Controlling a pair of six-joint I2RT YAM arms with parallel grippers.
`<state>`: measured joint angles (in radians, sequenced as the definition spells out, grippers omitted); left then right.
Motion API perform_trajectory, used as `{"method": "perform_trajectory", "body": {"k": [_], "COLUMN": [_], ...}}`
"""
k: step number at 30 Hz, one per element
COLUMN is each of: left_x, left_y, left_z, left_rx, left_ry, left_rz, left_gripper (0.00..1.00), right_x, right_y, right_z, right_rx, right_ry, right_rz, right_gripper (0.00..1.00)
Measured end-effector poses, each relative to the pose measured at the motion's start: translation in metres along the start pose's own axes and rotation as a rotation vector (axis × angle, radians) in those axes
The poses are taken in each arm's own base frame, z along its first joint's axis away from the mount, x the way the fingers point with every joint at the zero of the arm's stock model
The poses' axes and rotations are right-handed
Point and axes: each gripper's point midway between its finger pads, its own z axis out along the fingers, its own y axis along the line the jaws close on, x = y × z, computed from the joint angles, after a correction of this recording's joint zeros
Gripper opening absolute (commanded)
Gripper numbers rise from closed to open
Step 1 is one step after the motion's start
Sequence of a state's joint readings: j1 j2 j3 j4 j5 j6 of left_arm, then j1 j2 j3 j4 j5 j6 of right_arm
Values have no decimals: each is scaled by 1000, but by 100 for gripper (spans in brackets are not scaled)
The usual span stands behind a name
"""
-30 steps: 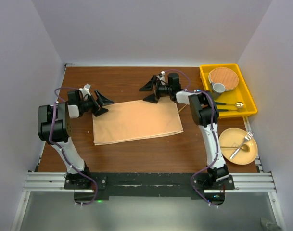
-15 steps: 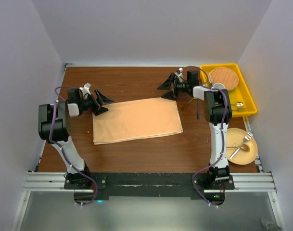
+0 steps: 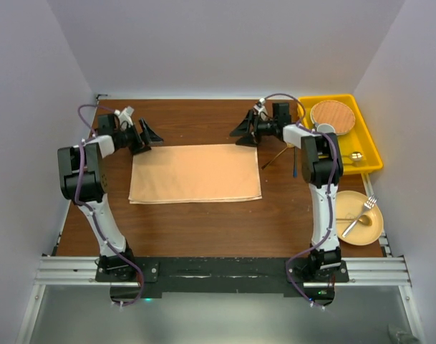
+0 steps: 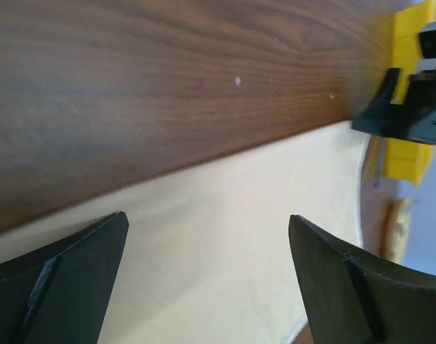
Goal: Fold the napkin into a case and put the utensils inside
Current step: Smooth out the rectangle-folded napkin at the center of the board, then pick up the rectangle-folded napkin at the center of the board.
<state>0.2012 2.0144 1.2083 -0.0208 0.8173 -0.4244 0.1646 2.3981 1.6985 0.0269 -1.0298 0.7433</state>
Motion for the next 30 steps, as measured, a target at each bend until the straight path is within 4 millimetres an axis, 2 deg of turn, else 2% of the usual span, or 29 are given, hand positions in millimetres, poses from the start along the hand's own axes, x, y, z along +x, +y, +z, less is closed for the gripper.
{"method": "perform_trajectory", "body": {"k": [5,7,11,14,16,18,20,22,23,26,30], "left_x": [-45,-56,-49,-39,-28,-6,27,52,64,91,115], "left_y": [0,-6,-20,-27,-26,-22,-21,-27,-31,-34,-7], "left_z": [-4,-8,-23,-41,-56,-73,-85,-88,-87,-84,-89], "left_rx": [-101,-138,-190,-212,-223,-244,-270,-267,-258,-238,-304], "left_ry": [-18,-14,52,90,102,134,192,251,281,357,431], "left_rz": [223,332,464,473,473,475,509,551,576,624,614], "left_gripper": [100,100,100,100,100,100,95,88,75,58,54], "right_x": [9,13,27,42,59,76,96,111,120,136,159], "right_y": [34,51,71,69,60,48,31,21,15,7,-2], "right_z": [3,-2,-15,-22,-25,-26,-24,-24,-23,-20,-15], "right_rx": [30,54,136,204,252,288,328,351,367,388,407], "right_ry": [33,41,70,112,157,203,262,309,335,386,451], "right_rz": [-125,-209,-380,-475,-509,-522,-527,-528,-535,-563,-594], "right_gripper": [48,45,36,30,26,19,13,12,11,7,6]}}
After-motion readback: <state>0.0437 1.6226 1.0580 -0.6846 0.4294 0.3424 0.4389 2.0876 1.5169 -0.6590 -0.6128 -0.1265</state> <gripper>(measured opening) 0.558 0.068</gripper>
